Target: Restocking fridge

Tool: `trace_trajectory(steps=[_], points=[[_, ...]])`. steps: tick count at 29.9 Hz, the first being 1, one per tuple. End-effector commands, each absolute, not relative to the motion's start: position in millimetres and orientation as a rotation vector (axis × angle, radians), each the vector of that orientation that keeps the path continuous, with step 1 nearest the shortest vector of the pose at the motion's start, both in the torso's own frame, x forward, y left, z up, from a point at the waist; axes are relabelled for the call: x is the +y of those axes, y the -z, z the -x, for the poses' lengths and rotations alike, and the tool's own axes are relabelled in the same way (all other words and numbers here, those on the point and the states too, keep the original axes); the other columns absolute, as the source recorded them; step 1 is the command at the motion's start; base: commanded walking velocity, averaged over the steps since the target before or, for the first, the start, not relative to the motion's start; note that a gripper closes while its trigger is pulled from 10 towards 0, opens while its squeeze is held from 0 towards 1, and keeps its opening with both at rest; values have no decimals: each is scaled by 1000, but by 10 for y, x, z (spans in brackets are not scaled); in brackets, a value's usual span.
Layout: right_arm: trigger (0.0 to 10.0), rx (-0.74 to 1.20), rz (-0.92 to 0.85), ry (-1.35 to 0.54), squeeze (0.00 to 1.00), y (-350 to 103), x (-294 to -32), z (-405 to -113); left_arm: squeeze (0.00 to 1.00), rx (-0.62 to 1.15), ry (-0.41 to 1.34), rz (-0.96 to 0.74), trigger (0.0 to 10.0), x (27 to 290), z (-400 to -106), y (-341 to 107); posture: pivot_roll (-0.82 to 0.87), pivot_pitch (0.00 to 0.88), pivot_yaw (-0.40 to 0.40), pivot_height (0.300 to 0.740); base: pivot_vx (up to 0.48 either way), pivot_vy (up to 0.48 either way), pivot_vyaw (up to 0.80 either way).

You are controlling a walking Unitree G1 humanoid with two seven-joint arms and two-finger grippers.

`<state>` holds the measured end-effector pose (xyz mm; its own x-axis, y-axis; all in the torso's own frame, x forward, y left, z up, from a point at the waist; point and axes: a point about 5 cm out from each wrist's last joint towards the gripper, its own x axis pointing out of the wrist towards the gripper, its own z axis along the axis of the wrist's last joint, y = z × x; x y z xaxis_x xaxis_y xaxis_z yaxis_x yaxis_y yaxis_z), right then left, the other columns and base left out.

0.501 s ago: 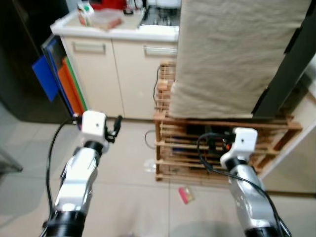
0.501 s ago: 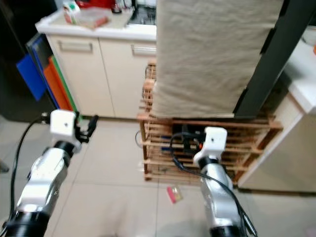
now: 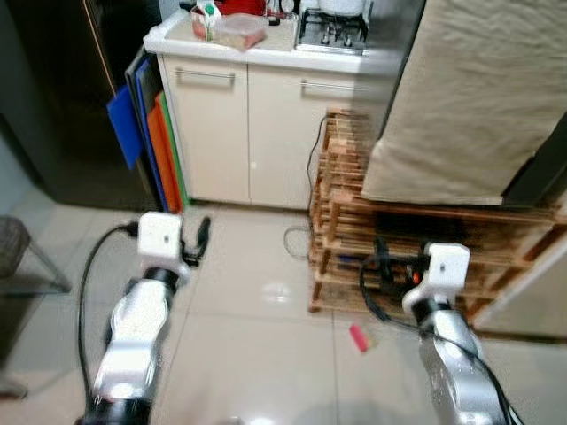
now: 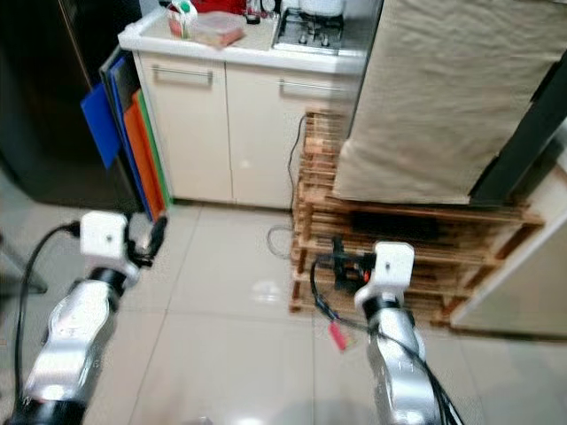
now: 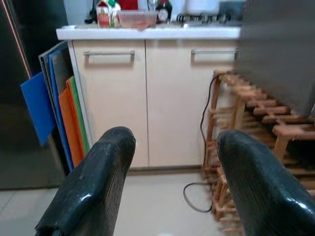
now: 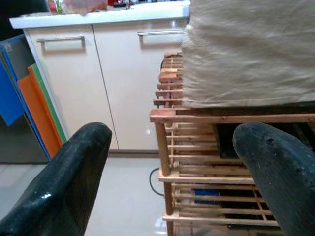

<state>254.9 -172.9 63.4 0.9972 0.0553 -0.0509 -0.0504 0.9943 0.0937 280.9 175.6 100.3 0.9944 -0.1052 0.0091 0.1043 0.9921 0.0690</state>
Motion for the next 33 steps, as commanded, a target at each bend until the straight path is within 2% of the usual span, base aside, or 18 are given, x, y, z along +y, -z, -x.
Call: trace_trajectory(steps=[1, 5, 17, 28, 33], points=[[10000, 37, -82, -60, 0, -664, -1719, -2548, 0, -29, 73, -87, 10000, 1813, -2850, -1076, 11, 0, -14, 740, 289, 382, 0], [10000, 41, -84, -75, 0, -656, -1694, -2545, 0, -19, 67, -104, 10000, 1832, -2852, -1062, 11, 0, -17, 740, 307, 368, 0], [10000, 25, -84, -115, 0, -723, -1640, -2642, 0, -18, 69, -109, 10000, 1846, -2752, -996, 12, 0, -29, 740, 455, 0, 0], [10000, 7, -110, -120, 0, -800, -1612, -2841, 0, -34, 25, -148, 10000, 1860, -2851, -1065, 51, 0, -44, 740, 469, 0, 0], [10000, 3, -112, -138, 0, -804, -1556, -2862, 0, -22, 12, -100, 10000, 1841, -2893, -1064, 54, 0, -42, 740, 466, 0, 0]])
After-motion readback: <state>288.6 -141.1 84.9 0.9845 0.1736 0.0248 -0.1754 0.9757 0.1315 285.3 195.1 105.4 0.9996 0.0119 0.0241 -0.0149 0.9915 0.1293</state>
